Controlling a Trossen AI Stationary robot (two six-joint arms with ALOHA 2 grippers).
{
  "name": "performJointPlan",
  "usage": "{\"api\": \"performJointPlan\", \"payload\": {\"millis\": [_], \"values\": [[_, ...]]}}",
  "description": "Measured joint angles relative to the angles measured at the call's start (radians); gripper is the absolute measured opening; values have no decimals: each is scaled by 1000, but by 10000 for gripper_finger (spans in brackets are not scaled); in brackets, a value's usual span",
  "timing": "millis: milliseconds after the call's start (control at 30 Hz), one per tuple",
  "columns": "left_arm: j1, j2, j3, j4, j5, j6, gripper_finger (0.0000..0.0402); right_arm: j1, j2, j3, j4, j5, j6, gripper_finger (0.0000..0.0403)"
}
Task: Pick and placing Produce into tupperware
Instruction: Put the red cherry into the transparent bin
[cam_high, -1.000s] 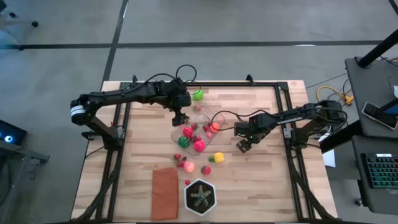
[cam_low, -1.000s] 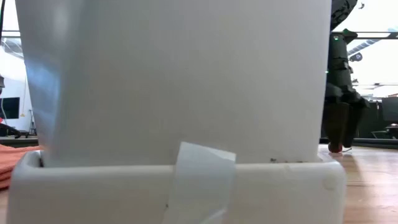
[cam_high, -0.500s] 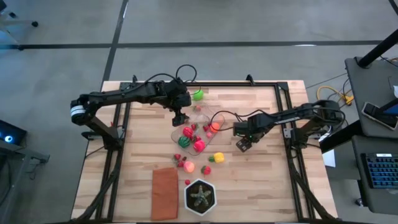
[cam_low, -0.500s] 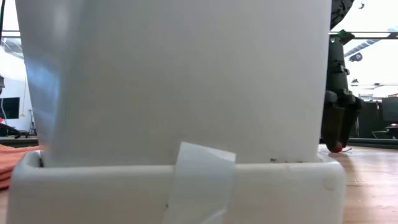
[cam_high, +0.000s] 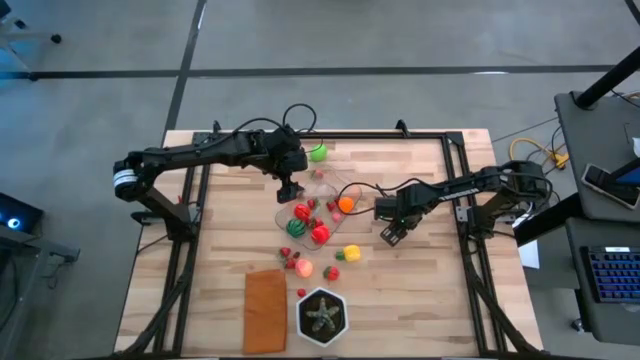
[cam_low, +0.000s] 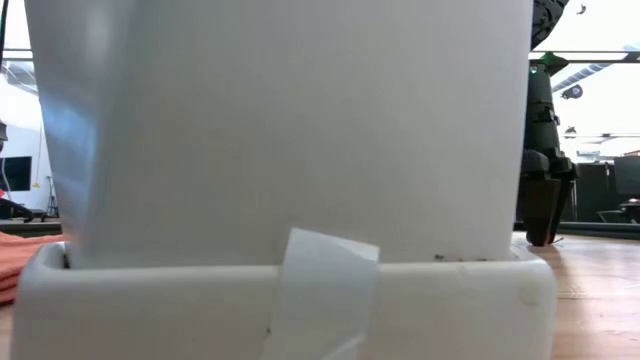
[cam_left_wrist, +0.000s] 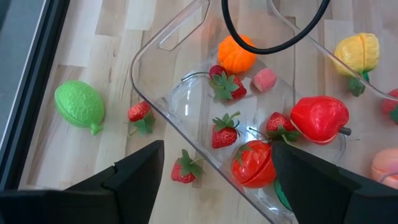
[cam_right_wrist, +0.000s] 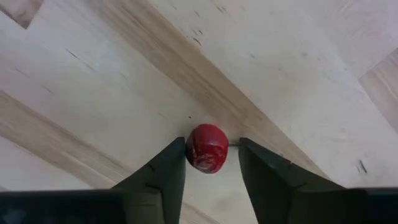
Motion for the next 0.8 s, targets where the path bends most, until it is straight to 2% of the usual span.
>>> {"api": "performJointPlan", "payload": {"millis": [500,633,800], "values": [[0,0,0,1,-8,1,283,-1,-15,33,-2,1,1,60],[0,0,0,1,-8,1,283,-2,-48,101,-6,-22,5,54],[0,0,0,1,-8,0,283,-14,-139,262,-9,-3,-9,56]]}}
